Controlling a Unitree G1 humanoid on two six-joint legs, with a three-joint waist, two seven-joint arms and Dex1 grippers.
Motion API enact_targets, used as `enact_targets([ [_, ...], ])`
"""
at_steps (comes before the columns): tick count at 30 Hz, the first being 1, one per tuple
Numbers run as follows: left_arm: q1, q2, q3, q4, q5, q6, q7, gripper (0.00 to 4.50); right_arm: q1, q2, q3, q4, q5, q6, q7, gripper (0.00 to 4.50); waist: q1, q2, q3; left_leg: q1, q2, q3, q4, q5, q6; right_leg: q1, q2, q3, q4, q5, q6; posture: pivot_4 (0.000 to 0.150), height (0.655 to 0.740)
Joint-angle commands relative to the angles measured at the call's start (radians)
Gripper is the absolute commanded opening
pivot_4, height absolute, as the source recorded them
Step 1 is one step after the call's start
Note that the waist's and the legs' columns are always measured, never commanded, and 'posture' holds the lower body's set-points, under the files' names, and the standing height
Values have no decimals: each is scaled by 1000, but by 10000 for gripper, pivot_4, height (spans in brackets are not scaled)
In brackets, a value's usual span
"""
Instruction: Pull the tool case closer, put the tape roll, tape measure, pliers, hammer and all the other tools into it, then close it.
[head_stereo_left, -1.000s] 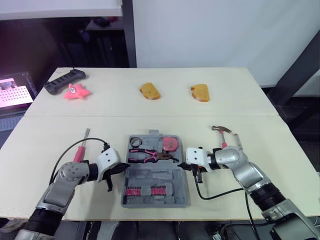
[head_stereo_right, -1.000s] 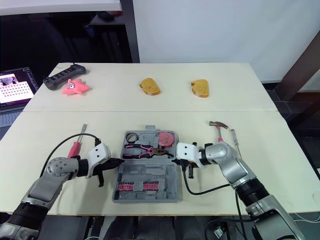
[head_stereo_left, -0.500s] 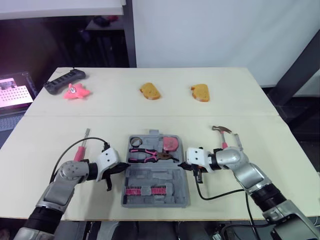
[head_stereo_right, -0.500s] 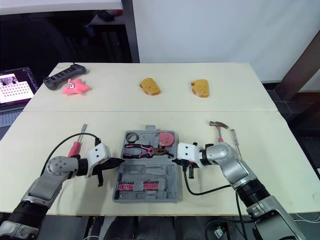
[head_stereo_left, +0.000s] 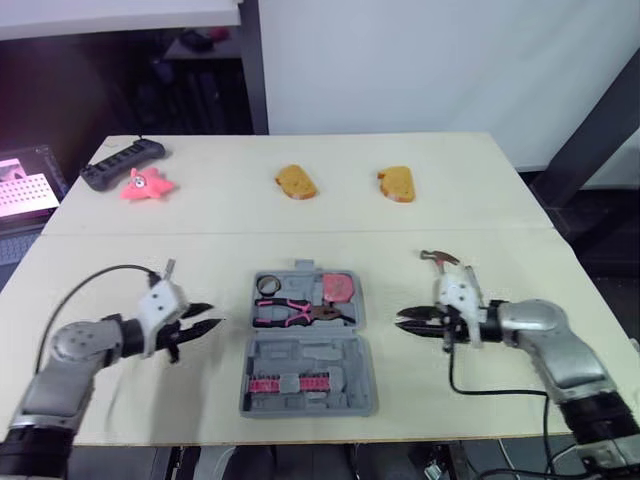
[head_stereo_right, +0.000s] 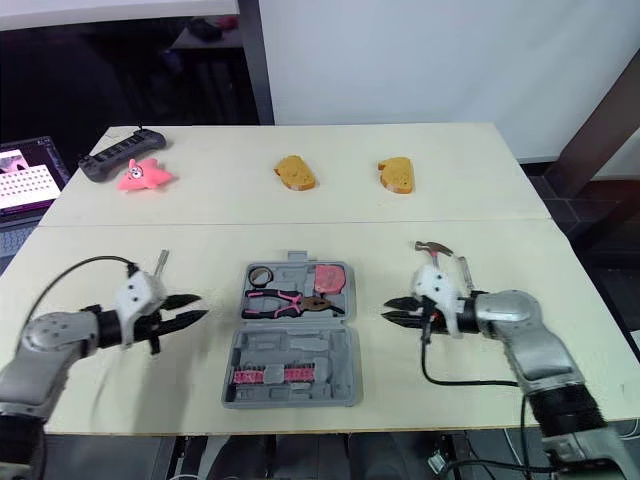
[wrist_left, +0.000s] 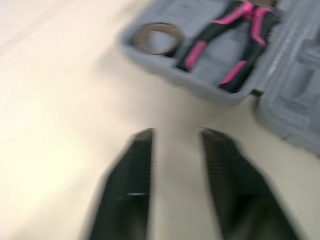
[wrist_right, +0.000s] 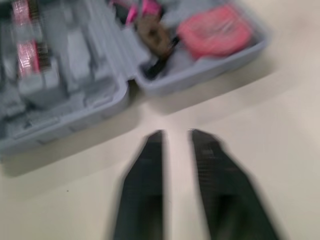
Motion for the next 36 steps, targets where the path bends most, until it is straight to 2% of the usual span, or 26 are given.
enact_targets([
  [1, 109, 74, 198, 13, -95, -22, -81, 34171, 71, -39, -155, -19, 96, 0, 7, 28406, 0, 0, 0, 0, 0, 0, 0, 0, 0, 0, 0, 0, 0, 0, 0, 1500, 7400],
  [3, 173, 96, 289, 43, -132, -41, -118, 44822, 104, -51, -222, -11, 128, 6, -2, 39288, -2, 0, 1, 0, 0, 0, -1, 0, 0, -1, 0, 0, 0, -1, 0, 1500, 7400],
  [4, 197, 102, 329, 57, -148, -44, -125, 45000, 119, -58, -250, -2, 136, 2, -3, 44572, -1, 1, 1, 0, 0, 1, -1, 0, 1, -1, 0, 0, 0, -2, -3, 1500, 7400],
  [9, 290, 146, 488, 229, -142, -147, -175, 45000, 179, -96, -391, 67, 199, 4, 27, 44905, 0, 0, 3, 0, 0, 2, 0, 0, 1, -1, 0, 1, 0, -4, -5, 1500, 7400],
  [12, 293, 183, 567, 361, -178, -171, -216, 45000, 198, -135, -440, 149, 203, -15, 56, 44905, -1, 0, 3, 0, 0, 4, 0, 0, 1, -2, 0, 3, 0, -5, -5, 1500, 7400],
  [19, 276, 200, 593, 457, -196, -198, -260, 45000, 159, -168, -441, 310, 184, -79, 95, 44905, -3, 0, 3, 0, 0, 6, -1, 0, 1, -3, 0, 4, 0, -4, -5, 1500, 7400],
  [26, 271, 189, 583, 412, -215, -164, -261, 45000, 108, -151, -409, 277, 202, -45, 82, 44905, -5, 1, 4, 0, 0, 7, -2, 0, 1, -4, 0, 5, 0, -4, -5, 1500, 7400],
  [30, 287, 173, 592, 352, -225, -143, -242, 45000, 50, -153, -344, 186, 240, 63, 100, 44905, -6, 1, 4, 1, 0, 7, -1, 0, 0, -4, 0, 5, 0, -4, -5, 1500, 7400],
  [32, 308, 155, 595, 266, -234, -120, -226, 45000, 16, -162, -314, 125, 267, 144, 91, 44905, -3, 2, 4, 0, 0, 7, -2, 0, 0, -4, 0, 5, 0, -4, -5, 1500, 7400],
  [36, 348, 132, 574, -22, -304, 12, -200, 45000, -48, -208, -265, -15, 341, 345, 81, 44905, 1, 2, 5, -2, 0, 7, -2, 0, 0, -5, -1, 6, 0, -4, -5, 1500, 7400],
])
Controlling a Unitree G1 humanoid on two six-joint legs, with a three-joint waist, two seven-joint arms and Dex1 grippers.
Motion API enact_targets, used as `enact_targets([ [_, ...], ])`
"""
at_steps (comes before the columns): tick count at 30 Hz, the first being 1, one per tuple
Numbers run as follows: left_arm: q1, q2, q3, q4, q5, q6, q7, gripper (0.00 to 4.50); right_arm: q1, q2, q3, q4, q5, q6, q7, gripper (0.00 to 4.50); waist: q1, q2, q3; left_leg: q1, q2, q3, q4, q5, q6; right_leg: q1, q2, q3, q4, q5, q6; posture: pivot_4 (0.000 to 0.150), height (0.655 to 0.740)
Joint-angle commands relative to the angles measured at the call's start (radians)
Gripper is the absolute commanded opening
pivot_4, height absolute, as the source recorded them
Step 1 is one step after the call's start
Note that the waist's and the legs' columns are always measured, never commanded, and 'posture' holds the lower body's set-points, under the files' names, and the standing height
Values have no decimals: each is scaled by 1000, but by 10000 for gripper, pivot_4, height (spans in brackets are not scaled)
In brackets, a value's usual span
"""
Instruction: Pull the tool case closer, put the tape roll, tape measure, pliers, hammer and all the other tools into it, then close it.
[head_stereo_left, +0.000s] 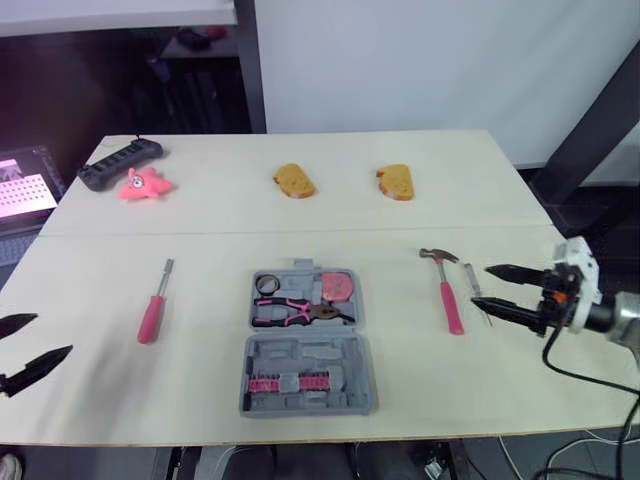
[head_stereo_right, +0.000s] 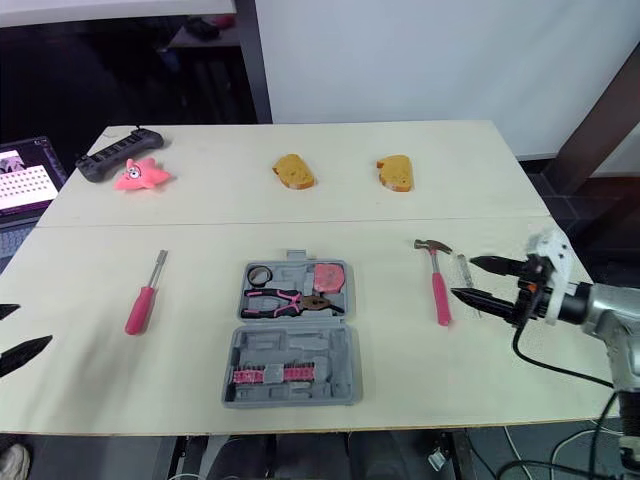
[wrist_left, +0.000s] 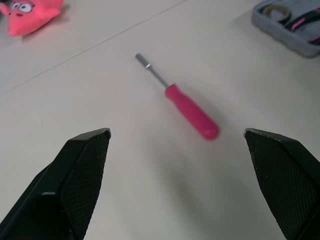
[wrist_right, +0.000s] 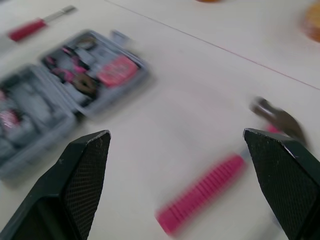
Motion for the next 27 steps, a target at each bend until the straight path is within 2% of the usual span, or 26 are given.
enact_targets([
  [1, 3, 15, -5, -213, -75, 104, 23, 45000, -54, -39, -4, -126, 87, 147, -17, 44905, 4, 0, 1, -1, 0, 0, 0, 0, 0, 0, 0, 0, 0, 0, 0, 1500, 7400],
  [5, -75, 73, -60, -347, -146, 249, 34, 45000, -56, -64, -32, -261, 174, 279, -46, 44905, 12, 1, 1, -1, 0, -1, 1, 0, 0, 0, 1, 0, 0, 0, 0, 1500, 7400],
  [9, -205, 128, -147, -389, -192, 342, 34, 45000, -4, -75, -88, -374, 225, 350, -94, 44905, 11, 2, 2, -3, 0, -1, 1, 0, 0, -2, 0, 0, 0, 0, 1, 1500, 7400],
  [10, -245, 140, -179, -394, -195, 358, 32, 45000, 16, -74, -107, -403, 233, 363, -113, 44905, 9, 2, 2, -5, 0, -1, 2, 0, 0, -3, 0, 0, 0, 0, 1, 1500, 7400],
  [12, -403, 153, -337, -428, -206, 422, 35, 45000, 101, -57, -172, -480, 213, 402, -208, 44905, 16, 2, 2, -8, 0, -1, 2, 0, 0, -6, 0, -1, 0, 2, 4, 1500, 7400],
  [14, -549, 139, -480, -451, -198, 470, 27, 45000, 194, -34, -224, -541, 166, 408, -296, 44905, 28, 2, 2, -13, -1, -4, 4, 0, 0, -8, 1, -3, 0, 2, 4, 1500, 7400],
  [20, -842, 42, -696, -454, -203, 569, 15, 45000, 436, 69, -389, -712, 137, 398, -427, 44905, 24, 3, 2, -13, -1, -6, 3, 0, 0, -9, 1, -4, 1, 3, 7, 1500, 7400],
  [24, -921, 15, -770, -449, -184, 580, -30, 45000, 551, 141, -447, -778, 79, 398, -534, 44905, 22, 3, 2, -13, -1, -6, 3, 0, 1, -9, 1, -5, 1, 3, 6, 1500, 7400],
  [27, -942, 0, -790, -437, -162, 562, -38, 45000, 574, 166, -415, -784, 6, 397, -632, 44905, 22, 3, 2, -13, -1, -6, 5, 0, 0, -9, 1, -4, 1, 3, 6, 1500, 7400],
])
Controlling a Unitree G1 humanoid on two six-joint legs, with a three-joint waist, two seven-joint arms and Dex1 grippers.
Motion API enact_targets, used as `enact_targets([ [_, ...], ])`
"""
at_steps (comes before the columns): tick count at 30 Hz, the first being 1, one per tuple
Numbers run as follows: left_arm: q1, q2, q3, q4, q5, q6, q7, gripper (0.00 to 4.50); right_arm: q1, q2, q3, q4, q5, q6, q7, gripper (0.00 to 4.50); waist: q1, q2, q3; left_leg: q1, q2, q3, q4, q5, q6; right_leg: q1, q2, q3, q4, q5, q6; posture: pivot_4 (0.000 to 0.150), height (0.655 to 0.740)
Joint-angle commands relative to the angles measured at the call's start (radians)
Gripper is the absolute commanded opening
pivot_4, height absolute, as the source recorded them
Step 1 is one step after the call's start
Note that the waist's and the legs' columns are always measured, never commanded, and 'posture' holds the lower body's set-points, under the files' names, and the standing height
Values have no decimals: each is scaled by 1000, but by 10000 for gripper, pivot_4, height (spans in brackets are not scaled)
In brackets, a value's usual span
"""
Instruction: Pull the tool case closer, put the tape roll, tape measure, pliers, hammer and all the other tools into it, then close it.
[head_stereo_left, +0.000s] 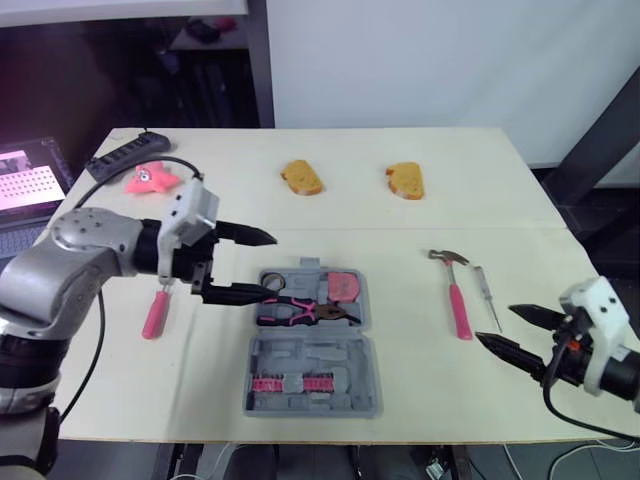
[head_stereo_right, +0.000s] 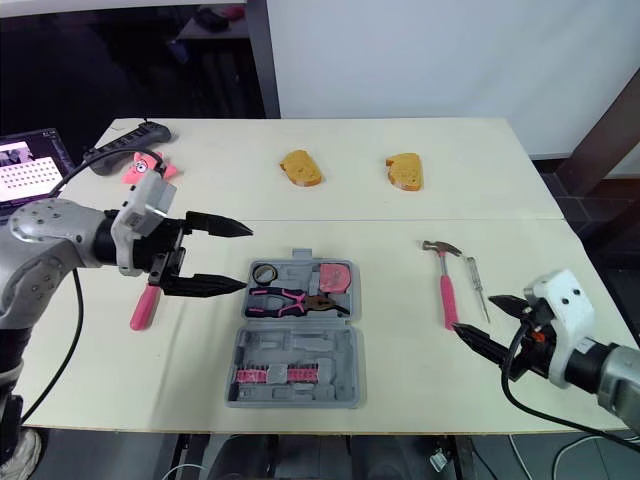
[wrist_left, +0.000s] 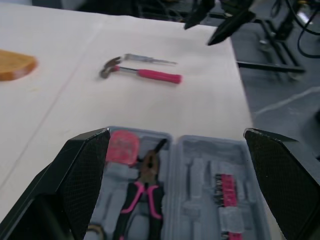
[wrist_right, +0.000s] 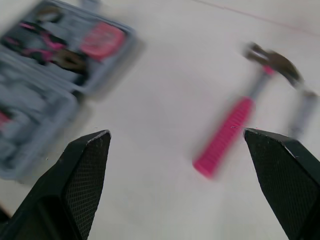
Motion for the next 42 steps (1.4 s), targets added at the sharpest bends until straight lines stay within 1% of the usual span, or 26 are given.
enact_targets([
  [1, -25, -9, -5, 3, 32, -29, -5, 45000, -5, 15, 11, -20, -69, -19, -90, 44905, 1, 0, 0, 0, 0, 0, 0, 0, 0, 0, 0, 0, 0, 0, 0, 1500, 7400],
  [4, -1, -8, -8, -1, 64, -48, -5, 45000, -82, -7, 76, 46, -101, 2, -140, 44905, -2, 0, 0, 1, 0, 0, 1, 1, 0, 1, 0, 0, 0, 1, -2, 1500, 7400],
  [7, 40, 1, 11, -26, 80, -57, 13, 45000, -233, -48, 179, 199, -162, 50, -207, 44905, -11, 0, 0, 2, 0, 1, 3, 1, -1, 3, 0, 1, 0, 2, -4, 1500, 7400],
  [9, 70, 7, 30, -49, 82, -52, 32, 45000, -330, -66, 246, 301, -183, 68, -216, 44905, -15, 0, 0, 1, 0, 0, 4, 1, -1, 3, 0, 1, 0, 2, -3, 1500, 7400],
  [13, 132, 20, 68, -104, 71, -34, 68, 45000, -488, -64, 332, 478, -221, 69, -227, 44905, -19, 0, 0, 1, 0, 0, 1, 1, 0, 1, 0, 1, 0, 3, -1, 1500, 7400],
  [17, 230, 31, 144, -188, 42, -2, 130, 45000, -634, -45, 428, 691, -279, 43, -239, 44905, -22, 0, 0, 0, 0, 0, 0, 1, 0, 1, 0, 0, 0, 3, -1, 1500, 7400],
  [25, 329, 37, 194, -275, 28, 30, 202, 45000, -746, -6, 522, 883, -339, -34, -216, 44905, -21, 0, 0, 0, 0, 0, 1, 1, 0, 0, -1, 0, 0, 3, -1, 1500, 7400],
  [29, 357, 47, 208, -286, 32, 30, 213, 45000, -765, 16, 539, 913, -348, -26, -217, 44905, -22, 1, 0, 1, 0, 0, 1, 1, 0, 0, 0, 0, 1, 3, -1, 1500, 7400],
  [32, 368, 51, 212, -289, 32, 27, 219, 45000, -762, 30, 536, 925, -352, -27, -224, 37386, -22, 1, 0, 1, 0, 0, 1, 1, 0, 0, 0, 0, 1, 3, -1, 1500, 7400],
  [33, 369, 52, 212, -290, 31, 27, 222, 45000, -762, 34, 535, 929, -351, -31, -225, 32840, -22, 1, 0, 1, 0, 0, 1, 1, 0, 0, 0, 0, 1, 3, -1, 1500, 7400],
  [34, 370, 53, 211, -290, 29, 27, 224, 45000, -762, 38, 534, 930, -350, -32, -224, 27188, -22, 1, 0, 1, 0, 0, 1, 1, 0, 1, 0, 0, 1, 3, -1, 1500, 7400],
  [35, 370, 54, 210, -290, 29, 27, 225, 45000, -762, 41, 535, 930, -350, -29, -223, 23189, -22, 1, 0, 1, 0, 0, 1, 1, 0, 1, 0, 0, 1, 3, -1, 1500, 7400],
  [36, 370, 54, 209, -290, 29, 25, 227, 45000, -761, 45, 536, 930, -350, -29, -223, 17049, -22, 1, 0, 1, 0, 0, 1, 1, 0, 1, 0, 0, 1, 3, -1, 1500, 7400],
  [39, 368, 53, 203, -285, 33, 21, 229, 45000, -759, 53, 536, 935, -351, -32, -221, 1890, -22, 1, 0, 1, 0, 0, 1, 1, 0, 1, 0, 0, 1, 3, -1, 1500, 7400],
  [40, 365, 51, 200, -282, 34, 20, 230, 45000, -756, 54, 536, 925, -348, -28, -218, 754, -22, 1, 0, 1, 0, 0, 1, 1, 0, 1, 0, 0, 1, 3, -1, 1500, 7400],
  [42, 363, 49, 196, -281, 35, 19, 233, 45000, -751, 54, 534, 912, -346, -21, -217, 754, -22, 1, 0, 1, 0, 0, 2, 1, 0, 1, 0, 0, 1, 3, -1, 1500, 7400],
])
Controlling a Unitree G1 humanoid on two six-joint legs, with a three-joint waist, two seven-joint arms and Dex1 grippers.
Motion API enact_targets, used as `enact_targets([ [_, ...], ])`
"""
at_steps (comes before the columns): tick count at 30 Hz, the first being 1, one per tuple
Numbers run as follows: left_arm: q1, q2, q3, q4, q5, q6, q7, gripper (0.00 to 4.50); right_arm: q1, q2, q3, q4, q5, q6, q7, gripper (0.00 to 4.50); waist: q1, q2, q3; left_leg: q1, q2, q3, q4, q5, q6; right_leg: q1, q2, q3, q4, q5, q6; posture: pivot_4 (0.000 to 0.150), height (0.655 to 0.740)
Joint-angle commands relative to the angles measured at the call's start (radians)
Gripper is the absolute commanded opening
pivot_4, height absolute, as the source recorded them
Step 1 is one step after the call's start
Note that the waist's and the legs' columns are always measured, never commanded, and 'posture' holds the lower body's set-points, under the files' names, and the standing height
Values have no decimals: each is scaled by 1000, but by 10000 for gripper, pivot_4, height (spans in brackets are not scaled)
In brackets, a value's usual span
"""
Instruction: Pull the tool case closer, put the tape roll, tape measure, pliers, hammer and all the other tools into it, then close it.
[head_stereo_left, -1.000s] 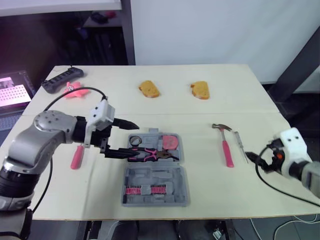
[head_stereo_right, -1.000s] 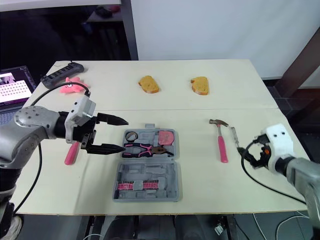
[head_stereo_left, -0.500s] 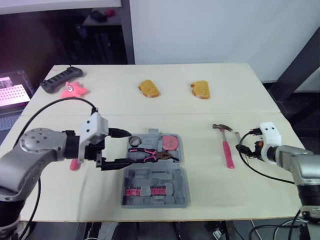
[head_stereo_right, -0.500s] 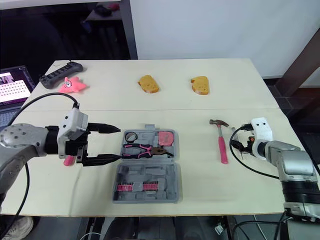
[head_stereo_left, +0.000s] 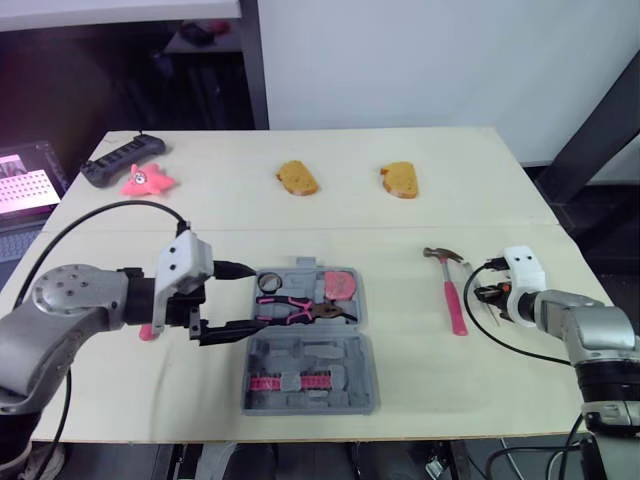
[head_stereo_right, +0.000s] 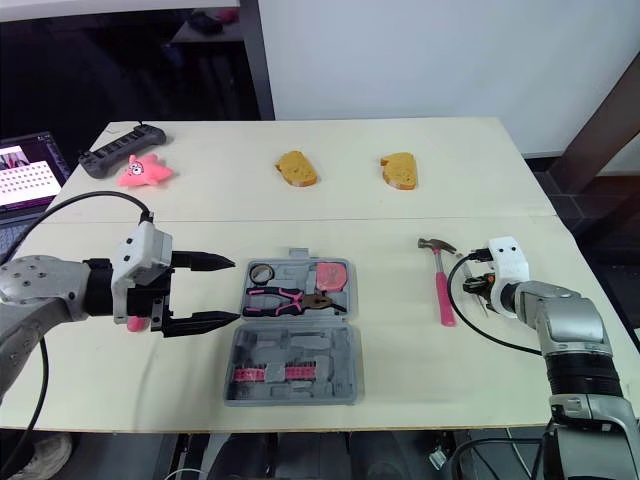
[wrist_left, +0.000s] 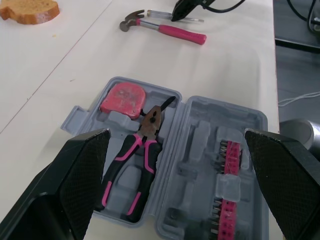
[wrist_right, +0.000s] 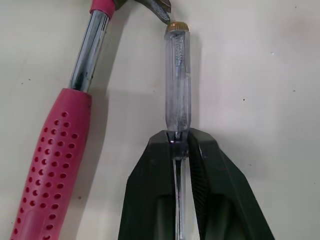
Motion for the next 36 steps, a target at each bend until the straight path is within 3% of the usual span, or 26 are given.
enact_targets([
  [1, -9, 4, 15, -19, -5, -14, 8, 45000, 11, -2, -14, -21, -5, 16, 3, 754, 0, 0, 0, 0, 0, 0, 0, 0, 0, 0, 0, 0, 0, 0, 0, 1500, 7400],
  [11, 44, 0, 28, 19, 17, -63, -17, 45000, -46, -135, -11, -183, 12, 82, 92, 754, -1, 3, 1, 0, 0, 0, -1, 0, 0, 0, 0, 0, 0, 0, 0, 1500, 7400],
  [17, 124, -3, 80, 24, 15, -101, -12, 45000, -160, -251, 126, -282, 16, 98, 273, 754, -2, 4, 1, 0, 1, 0, -1, 0, 0, -1, 0, 0, 0, 0, 0, 1500, 7400],
  [24, 301, -20, 250, 30, 18, -162, -16, 45000, -258, -372, 338, -543, 58, 99, 571, 754, 1, 5, 1, -1, 0, 0, -2, 0, 0, -2, -1, 0, -1, 0, 0, 1500, 7400],
  [36, 610, -116, 428, -51, 63, -248, -1, 45000, -582, -262, 672, -508, -15, 154, 770, 754, 6, 4, 2, -1, 0, 1, 0, 0, 0, -3, -1, -1, -1, 0, -1, 1500, 7400],
])
